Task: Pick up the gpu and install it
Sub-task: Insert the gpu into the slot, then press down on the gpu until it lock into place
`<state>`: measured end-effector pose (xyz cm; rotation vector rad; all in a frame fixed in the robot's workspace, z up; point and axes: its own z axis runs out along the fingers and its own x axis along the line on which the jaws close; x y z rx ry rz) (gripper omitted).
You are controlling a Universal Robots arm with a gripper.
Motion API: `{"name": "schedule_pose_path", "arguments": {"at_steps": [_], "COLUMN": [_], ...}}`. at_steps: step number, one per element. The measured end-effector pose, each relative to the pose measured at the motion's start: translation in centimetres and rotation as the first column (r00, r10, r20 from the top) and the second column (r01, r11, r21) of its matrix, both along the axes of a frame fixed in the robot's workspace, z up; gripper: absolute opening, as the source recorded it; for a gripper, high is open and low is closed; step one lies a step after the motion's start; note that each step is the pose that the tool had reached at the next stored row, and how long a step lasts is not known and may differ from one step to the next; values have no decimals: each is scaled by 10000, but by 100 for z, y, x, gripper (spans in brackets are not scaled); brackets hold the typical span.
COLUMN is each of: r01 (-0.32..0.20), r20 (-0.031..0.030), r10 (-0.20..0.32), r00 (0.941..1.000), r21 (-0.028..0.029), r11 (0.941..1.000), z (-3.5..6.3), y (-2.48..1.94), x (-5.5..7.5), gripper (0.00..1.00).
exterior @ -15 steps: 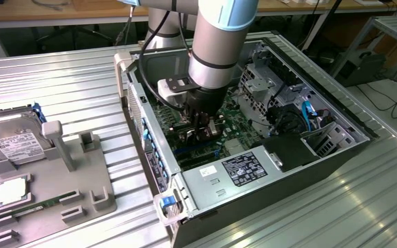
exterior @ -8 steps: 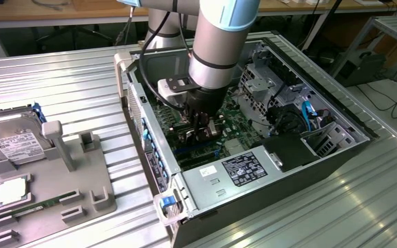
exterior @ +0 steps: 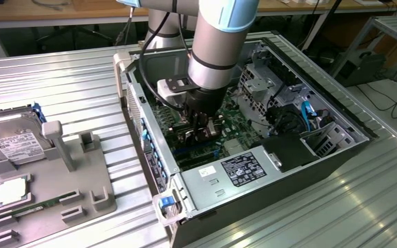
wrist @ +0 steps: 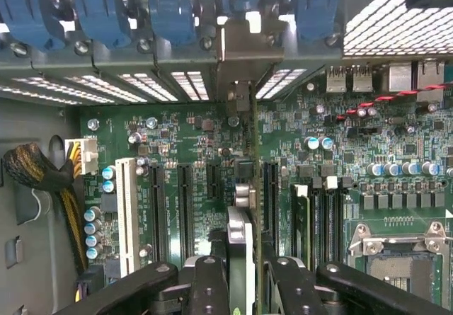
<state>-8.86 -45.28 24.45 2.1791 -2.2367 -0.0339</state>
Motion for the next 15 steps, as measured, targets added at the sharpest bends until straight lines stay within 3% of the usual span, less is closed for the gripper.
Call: {"name": "schedule_pose_path", "arguments": {"at_steps": [7,8,12,13,15], "r01": [-1,-1,0,0,0], "r20": [0,-1,3,3,3], "r10": [1,1,0,0,0], "r00": [10000,10000,10000,10000,10000], "r21": [-1,-1,-31,-32,-32], "r11": [10000,10000,10000,10000,10000], "z": [-46,-18,486,487,487], "y": [0,0,4,4,4], "x": [0,-1,0,0,0], "gripper": [28,35,35,20,11]}}
